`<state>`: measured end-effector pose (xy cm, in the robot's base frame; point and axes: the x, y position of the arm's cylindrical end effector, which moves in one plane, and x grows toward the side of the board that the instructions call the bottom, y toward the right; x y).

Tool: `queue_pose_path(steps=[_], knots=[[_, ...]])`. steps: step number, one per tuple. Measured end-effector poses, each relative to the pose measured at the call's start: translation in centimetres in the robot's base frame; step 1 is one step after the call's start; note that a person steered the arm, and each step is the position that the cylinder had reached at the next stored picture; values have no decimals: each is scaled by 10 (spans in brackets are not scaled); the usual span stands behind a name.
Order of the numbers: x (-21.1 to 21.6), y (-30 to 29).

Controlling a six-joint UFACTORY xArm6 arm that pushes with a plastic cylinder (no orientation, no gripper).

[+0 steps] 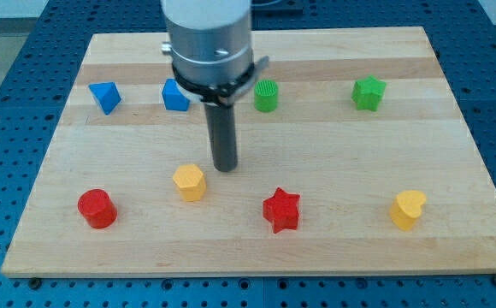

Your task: Place the yellow hexagon in between the red blocks

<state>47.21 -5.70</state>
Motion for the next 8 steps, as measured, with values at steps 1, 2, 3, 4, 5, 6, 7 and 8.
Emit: queue_pose_path(steps=[1, 2, 3, 4, 5, 6, 7, 8], knots=[[-14, -19], [-14, -26], [-9, -26], [-3, -26], [-2, -31], [-2, -41], [6, -50], [24, -50]])
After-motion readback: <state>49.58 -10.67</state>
